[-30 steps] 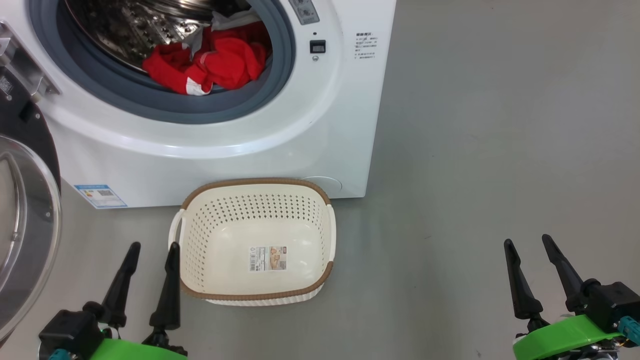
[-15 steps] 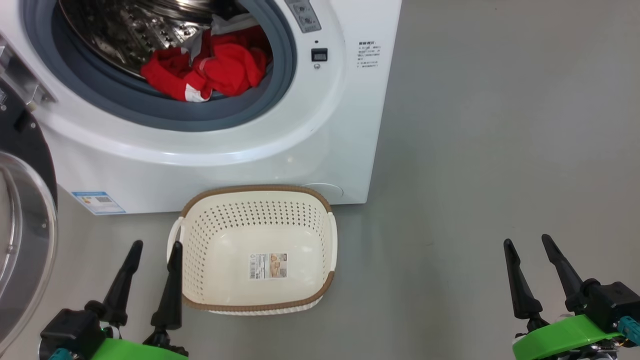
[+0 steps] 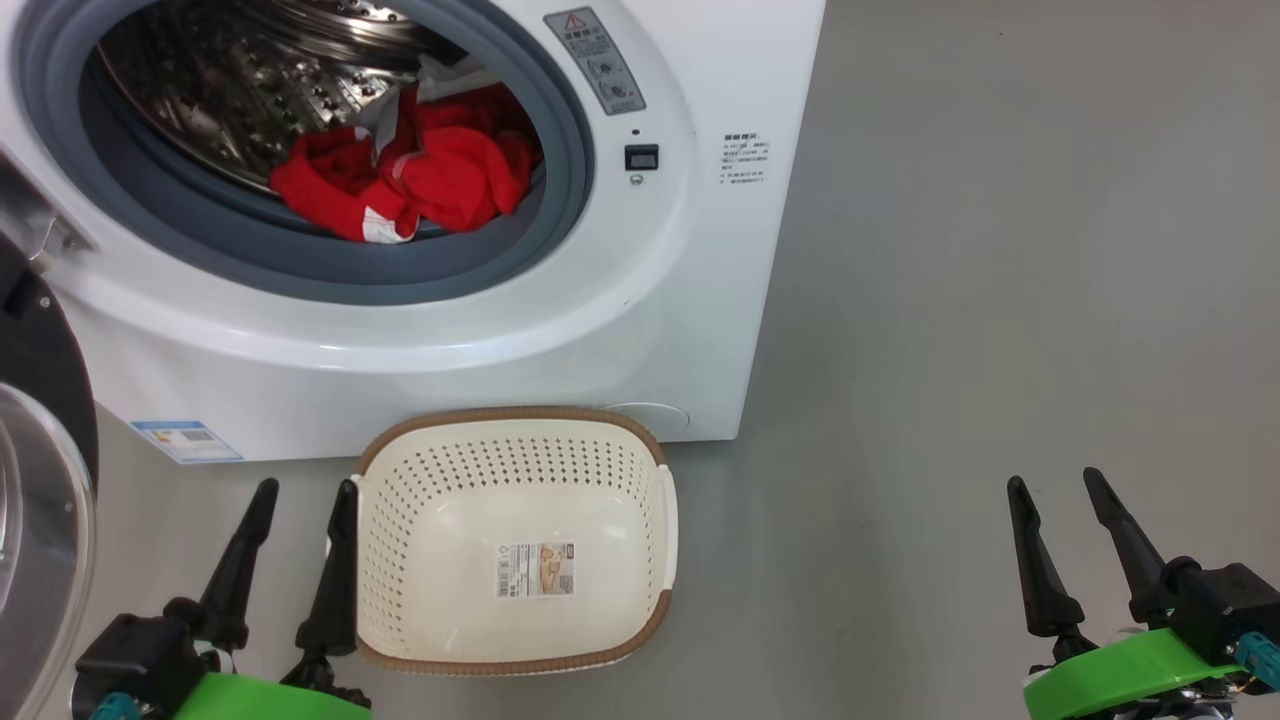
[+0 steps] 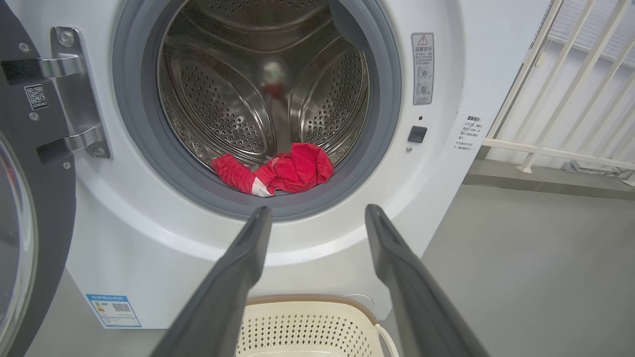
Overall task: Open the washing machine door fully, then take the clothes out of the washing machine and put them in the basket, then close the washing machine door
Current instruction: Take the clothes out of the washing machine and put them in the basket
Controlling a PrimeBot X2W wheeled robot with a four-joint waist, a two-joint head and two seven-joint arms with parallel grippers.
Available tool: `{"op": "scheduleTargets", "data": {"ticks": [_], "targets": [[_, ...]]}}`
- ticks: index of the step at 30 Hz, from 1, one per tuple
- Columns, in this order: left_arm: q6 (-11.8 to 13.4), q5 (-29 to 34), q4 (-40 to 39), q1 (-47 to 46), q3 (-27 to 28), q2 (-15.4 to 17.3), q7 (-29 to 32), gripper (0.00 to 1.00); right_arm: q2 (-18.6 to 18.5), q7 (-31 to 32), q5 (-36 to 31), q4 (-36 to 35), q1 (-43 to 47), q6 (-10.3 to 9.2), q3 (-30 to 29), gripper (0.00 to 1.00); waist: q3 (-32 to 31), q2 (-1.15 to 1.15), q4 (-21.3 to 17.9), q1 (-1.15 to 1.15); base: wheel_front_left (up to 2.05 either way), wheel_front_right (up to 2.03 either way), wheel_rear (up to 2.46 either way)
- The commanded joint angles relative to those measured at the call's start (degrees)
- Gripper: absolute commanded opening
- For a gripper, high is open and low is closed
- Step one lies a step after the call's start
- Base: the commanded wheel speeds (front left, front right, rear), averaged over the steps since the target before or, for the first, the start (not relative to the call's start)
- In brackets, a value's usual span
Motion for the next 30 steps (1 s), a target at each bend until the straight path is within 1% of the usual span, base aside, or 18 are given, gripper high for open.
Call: {"op": "scheduleTargets", "data": {"ticks": [1, 11, 17, 21, 25, 30], "targets": [[-0.32, 0.89, -1.09, -1.94, 2.22, 0.94, -0.28, 1.0, -0.59, -0.52, -0.89, -1.47, -1.0, 0.35, 1.03, 1.0, 0.06, 0.0, 0.03, 0.0, 0.32, -0.32, 0.0], [-0.32, 1.8, -1.19, -1.82, 2.64, 0.67, -0.28, 1.0, -0.55, -0.52, -0.93, -1.54, -1.09, 0.35, 0.94, 1.0, 0.35, 0.0, 0.16, 0.0, 0.02, -0.02, 0.0], [-0.32, 1.78, -0.74, -2.85, 1.9, 0.84, -0.28, 1.0, -0.49, -0.52, -0.94, -1.72, -1.39, 0.35, 1.05, 1.0, 1.14, 0.0, 0.08, 0.0, 0.0, 0.0, 0.0], [-0.32, 1.97, -0.12, -6.07, 1.02, 1.44, -0.28, 1.0, -0.32, -0.52, -1.04, -1.9, -2.0, 0.35, 1.17, 1.0, 2.49, 0.0, -0.16, 0.0, 0.0, 0.0, 0.0], [-0.32, 2.65, 1.79, -11.21, -0.32, 2.19, -0.28, 1.0, -0.02, -0.52, -1.16, -2.0, -2.76, 0.35, 1.59, 1.0, 4.17, 0.0, -0.81, 0.0, 0.0, 0.0, 0.0], [-0.32, 3.25, 7.56, -19.34, -1.66, 3.19, -0.28, 1.0, 0.45, -0.52, -1.11, -2.19, -4.02, 0.35, 2.18, 1.0, 6.71, 0.0, -2.48, 0.0, 0.0, 0.0, 0.0]]}}
